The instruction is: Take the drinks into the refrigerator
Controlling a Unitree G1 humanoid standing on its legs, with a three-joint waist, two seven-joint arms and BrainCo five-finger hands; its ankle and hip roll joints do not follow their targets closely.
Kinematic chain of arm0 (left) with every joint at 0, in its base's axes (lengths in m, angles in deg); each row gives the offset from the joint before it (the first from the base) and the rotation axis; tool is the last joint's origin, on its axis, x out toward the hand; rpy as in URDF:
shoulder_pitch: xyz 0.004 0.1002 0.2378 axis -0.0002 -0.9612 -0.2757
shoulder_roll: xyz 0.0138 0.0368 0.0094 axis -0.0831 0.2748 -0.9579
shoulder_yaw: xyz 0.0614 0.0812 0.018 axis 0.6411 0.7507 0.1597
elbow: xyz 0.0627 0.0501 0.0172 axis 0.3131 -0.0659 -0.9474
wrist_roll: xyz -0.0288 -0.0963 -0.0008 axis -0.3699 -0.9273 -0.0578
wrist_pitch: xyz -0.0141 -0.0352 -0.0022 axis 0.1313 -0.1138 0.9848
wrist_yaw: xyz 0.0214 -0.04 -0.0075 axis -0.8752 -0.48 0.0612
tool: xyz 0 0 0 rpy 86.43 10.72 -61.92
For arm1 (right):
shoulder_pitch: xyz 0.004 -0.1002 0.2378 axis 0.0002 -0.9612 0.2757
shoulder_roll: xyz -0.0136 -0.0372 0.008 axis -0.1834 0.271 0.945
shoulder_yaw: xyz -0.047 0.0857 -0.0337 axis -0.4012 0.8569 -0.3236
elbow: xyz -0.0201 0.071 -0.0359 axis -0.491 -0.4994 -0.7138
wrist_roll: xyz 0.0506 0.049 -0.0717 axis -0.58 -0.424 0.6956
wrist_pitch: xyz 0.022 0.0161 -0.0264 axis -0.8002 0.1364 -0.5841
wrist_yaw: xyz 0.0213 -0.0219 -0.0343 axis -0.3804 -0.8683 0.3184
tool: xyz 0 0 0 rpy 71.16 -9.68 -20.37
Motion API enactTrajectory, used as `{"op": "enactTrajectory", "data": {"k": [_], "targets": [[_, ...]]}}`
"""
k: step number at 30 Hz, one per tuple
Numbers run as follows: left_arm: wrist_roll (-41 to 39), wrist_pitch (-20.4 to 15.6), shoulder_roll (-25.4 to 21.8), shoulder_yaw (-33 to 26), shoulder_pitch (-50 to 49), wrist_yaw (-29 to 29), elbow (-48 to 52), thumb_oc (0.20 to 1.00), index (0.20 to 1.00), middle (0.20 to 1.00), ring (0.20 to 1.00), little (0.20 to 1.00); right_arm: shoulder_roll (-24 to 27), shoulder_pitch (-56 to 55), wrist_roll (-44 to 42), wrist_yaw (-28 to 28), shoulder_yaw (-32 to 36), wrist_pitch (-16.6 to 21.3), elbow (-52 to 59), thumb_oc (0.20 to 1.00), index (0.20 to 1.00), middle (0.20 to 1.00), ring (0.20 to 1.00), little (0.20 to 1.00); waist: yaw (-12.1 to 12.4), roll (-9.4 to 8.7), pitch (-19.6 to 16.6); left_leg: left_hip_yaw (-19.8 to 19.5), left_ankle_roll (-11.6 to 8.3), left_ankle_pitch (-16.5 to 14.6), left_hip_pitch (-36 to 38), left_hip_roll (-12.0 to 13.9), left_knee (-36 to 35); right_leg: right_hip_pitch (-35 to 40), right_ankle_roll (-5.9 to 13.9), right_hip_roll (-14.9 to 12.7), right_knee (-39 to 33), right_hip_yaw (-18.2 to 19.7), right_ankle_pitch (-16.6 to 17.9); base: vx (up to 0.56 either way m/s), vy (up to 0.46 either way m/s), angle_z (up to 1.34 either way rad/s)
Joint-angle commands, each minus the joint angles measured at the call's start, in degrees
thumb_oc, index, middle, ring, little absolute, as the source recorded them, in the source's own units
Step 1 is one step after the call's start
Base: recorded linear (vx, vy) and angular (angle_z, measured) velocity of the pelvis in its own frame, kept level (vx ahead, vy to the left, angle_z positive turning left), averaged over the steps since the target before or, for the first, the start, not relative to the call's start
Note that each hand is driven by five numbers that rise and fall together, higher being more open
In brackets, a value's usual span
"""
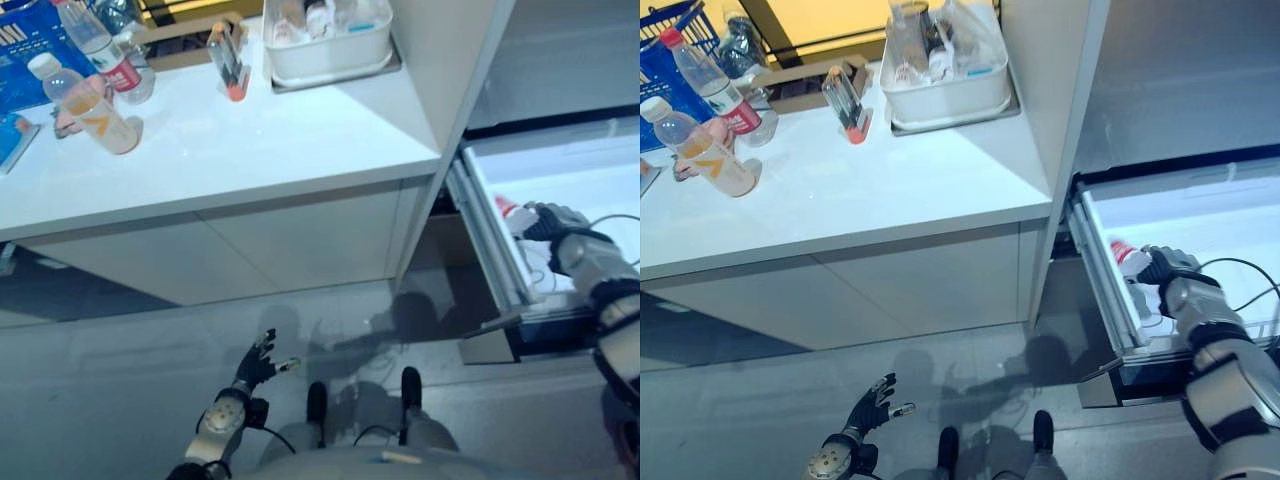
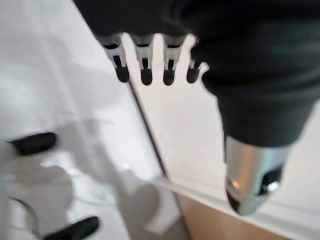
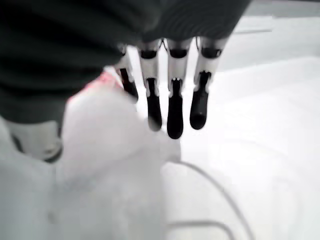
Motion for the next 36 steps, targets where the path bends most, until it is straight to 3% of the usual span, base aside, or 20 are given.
{"op": "enactTrajectory", "data": {"k": [1,6,13,17,18,19,24,26,27,28,29,36], "targets": [[-1.7,-1.1,-2.4,-0.9,4.8,1.0,-0.1,1.0,1.0,1.0,1.0,1.0,-3.6,3.7,5.0,2.1,-5.7,2.8,2.5,0.2,0.2,0.2,0.2,0.2,0.7,-5.8,3.8,-0.6,2.03,-1.0,-1.1,-3.2,0.1,1.6,2.67,-2.3,3.2,2.0,-5.1,0.02,-0.012,0.07],[-1.6,-1.0,-0.8,-1.6,4.9,1.7,-1.7,1.0,1.0,1.0,1.0,1.0,-1.0,1.8,3.8,2.8,-4.9,3.7,11.9,0.2,0.2,0.2,0.2,0.2,0.0,-5.96,3.7,-1.0,2.31,-1.9,0.3,-3.4,0.3,3.1,2.54,-2.4,3.9,2.1,-6.2,0.02,0.001,0.02],[-1.9,-1.3,-0.8,-1.3,5.9,2.0,-1.4,1.0,1.0,1.0,1.0,1.0,-1.7,1.8,2.3,2.7,-4.3,3.7,10.2,0.2,0.2,0.2,0.2,0.2,-0.2,-6.35,3.0,-0.6,2.31,-2.5,1.0,-3.3,0.5,3.6,2.62,-2.6,3.9,2.4,-6.4,0.0,0.002,0.0],[-3.0,-1.8,-1.5,-1.0,6.0,2.0,1.2,1.0,1.0,1.0,1.0,1.0,-4.4,2.2,-2.6,1.0,-0.6,2.9,4.0,0.2,0.2,0.2,0.2,0.2,0.2,-5.88,3.8,-0.6,2.3,-2.1,0.6,-3.4,0.6,3.2,2.61,-2.6,3.6,2.5,-6.0,-0.01,0.001,0.0],[-3.5,-2.0,-1.7,-1.0,6.1,2.1,2.1,1.0,1.0,1.0,1.0,1.0,-5.1,2.2,-3.8,0.4,0.2,2.7,2.7,0.812,0.812,0.812,0.812,0.812,0.2,-5.69,4.1,-0.6,2.3,-2.0,0.5,-3.4,0.6,3.0,2.61,-2.6,3.6,2.5,-5.9,0.0,0.0,0.0],[-3.5,-2.0,-1.8,-1.0,6.0,2.0,2.2,1.0,1.0,1.0,1.0,1.0,-5.1,2.2,-3.8,0.4,0.2,2.7,2.6,1.0,1.0,1.0,1.0,1.0,0.2,-5.73,4.1,-0.6,2.29,-2.0,0.5,-3.4,0.6,3.0,2.61,-2.6,3.6,2.6,-5.9,-0.03,0.016,0.01],[-3.6,-1.7,-2.0,-2.5,5.6,2.3,2.8,1.0,1.0,1.0,1.0,1.0,-8.1,-0.2,-9.5,-1.3,5.2,2.3,2.7,1.0,1.0,1.0,1.0,1.0,0.1,-5.06,4.7,-0.4,2.35,-1.8,0.3,-3.3,0.5,2.6,2.5,-2.5,3.8,2.8,-5.9,0.01,0.004,-0.02],[-3.2,-1.7,-1.7,-3.3,5.7,2.6,1.6,1.0,1.0,1.0,1.0,1.0,-7.6,-2.4,-13.6,-1.8,8.5,3.1,7.8,1.0,1.0,1.0,1.0,1.0,-0.4,-5.11,4.4,-0.3,2.37,-1.9,0.5,-3.2,0.5,2.7,2.52,-2.5,3.7,2.9,-6.0,0.03,0.004,0.0],[-2.7,-1.6,-1.2,-4.6,5.3,3.1,0.7,1.0,1.0,1.0,1.0,1.0,-6.7,-6.4,-19.5,-3.9,14.1,4.3,14.5,1.0,1.0,1.0,1.0,1.0,-1.1,-5.28,3.8,-0.3,2.42,-2.0,0.7,-3.2,0.4,3.0,2.58,-2.4,3.5,2.9,-6.1,0.04,0.0,0.0],[-2.7,-1.6,-1.3,-4.5,5.3,3.1,0.6,1.0,1.0,1.0,1.0,1.0,-6.6,-6.7,-19.5,-3.9,14.3,4.2,14.8,1.0,1.0,1.0,1.0,1.0,-1.0,-5.31,3.7,-0.3,2.42,-2.0,0.7,-3.2,0.4,3.0,2.58,-2.4,3.5,2.9,-6.1,0.06,-0.001,0.06],[-2.2,-1.5,-0.9,-5.9,5.1,3.7,-1.1,1.0,1.0,1.0,1.0,1.0,-6.3,-11.8,-24.6,-5.3,19.7,6.2,21.4,1.0,1.0,1.0,1.0,1.0,-1.8,-5.61,3.2,-0.1,2.44,-2.2,1.0,-3.2,0.4,3.3,2.63,-2.3,3.4,3.0,-6.2,0.0,0.0,0.0],[-0.1,-1.4,0.1,-7.6,4.4,4.5,-7.2,1.0,1.0,1.0,1.0,1.0,-5.3,-22.7,-32.1,-7.1,32.1,9.0,30.0,1.0,1.0,1.0,1.0,1.0,-2.8,-6.95,0.9,0.3,2.56,-3.2,2.0,-3.0,0.3,4.3,2.82,-2.2,2.7,3.3,-6.4,0.03,-0.007,0.01]]}}
